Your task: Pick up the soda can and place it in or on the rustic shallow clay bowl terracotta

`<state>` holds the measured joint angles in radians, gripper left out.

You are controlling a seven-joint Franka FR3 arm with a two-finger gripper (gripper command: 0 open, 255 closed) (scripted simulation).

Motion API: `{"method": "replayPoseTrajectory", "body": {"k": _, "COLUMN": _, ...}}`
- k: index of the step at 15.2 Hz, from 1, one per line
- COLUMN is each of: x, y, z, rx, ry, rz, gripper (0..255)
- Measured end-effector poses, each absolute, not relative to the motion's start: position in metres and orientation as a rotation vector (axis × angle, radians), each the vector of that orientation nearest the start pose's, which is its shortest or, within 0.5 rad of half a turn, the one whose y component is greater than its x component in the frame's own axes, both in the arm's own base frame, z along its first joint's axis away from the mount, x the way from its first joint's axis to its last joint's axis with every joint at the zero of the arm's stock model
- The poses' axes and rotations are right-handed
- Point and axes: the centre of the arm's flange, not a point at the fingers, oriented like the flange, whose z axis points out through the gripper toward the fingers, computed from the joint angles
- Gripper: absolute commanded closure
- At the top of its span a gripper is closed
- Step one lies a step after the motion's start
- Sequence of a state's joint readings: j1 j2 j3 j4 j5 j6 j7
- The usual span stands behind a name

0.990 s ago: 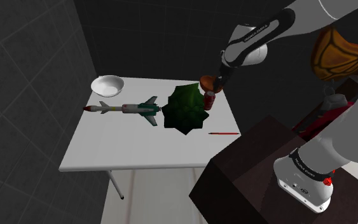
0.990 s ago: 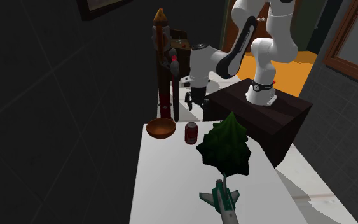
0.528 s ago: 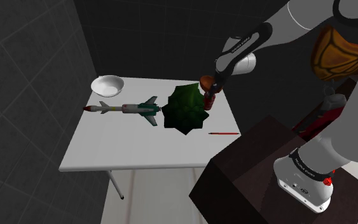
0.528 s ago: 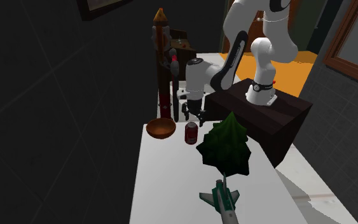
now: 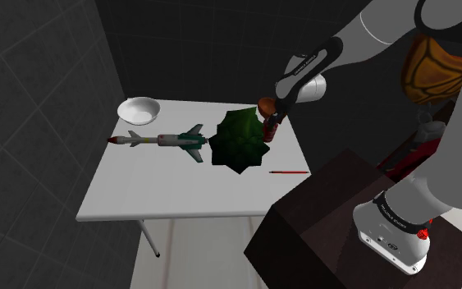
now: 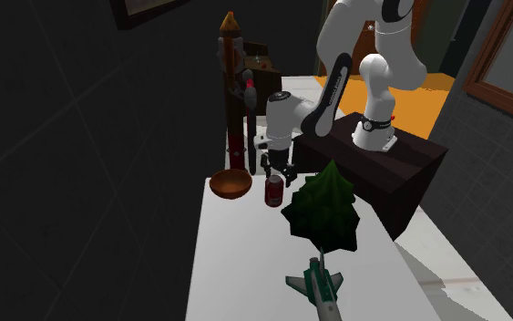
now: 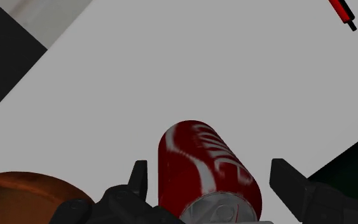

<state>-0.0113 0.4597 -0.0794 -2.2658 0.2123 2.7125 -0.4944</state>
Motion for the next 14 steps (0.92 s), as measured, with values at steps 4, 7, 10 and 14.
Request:
{"method": "replayPoseTrajectory", "body": {"k": 4, "x": 0.5282, "y": -0.0578, "z": 0.1545, "rx": -3.071, "ry": -0.335, "rz": -0.012, "gripper": 255}}
{"method": "replayPoseTrajectory", "body": {"k": 7, "x": 0.5286, "y": -0.0577, "z": 0.1553, "rx": -3.072, "ry": -0.336, "rz": -0.014, "gripper": 255}}
{"method": "replayPoseTrajectory", "body": {"k": 10, "x": 0.5285, "y": -0.0579, "z": 0.1554, "rx": -3.072, "ry": -0.335, "rz": -0.014, "gripper": 255}}
{"method": "replayPoseTrajectory", "body": {"k": 14, "x": 0.5279, "y": -0.0577, "z": 0.1571, "rx": -3.072, "ry": -0.335, "rz": -0.013, "gripper": 255}}
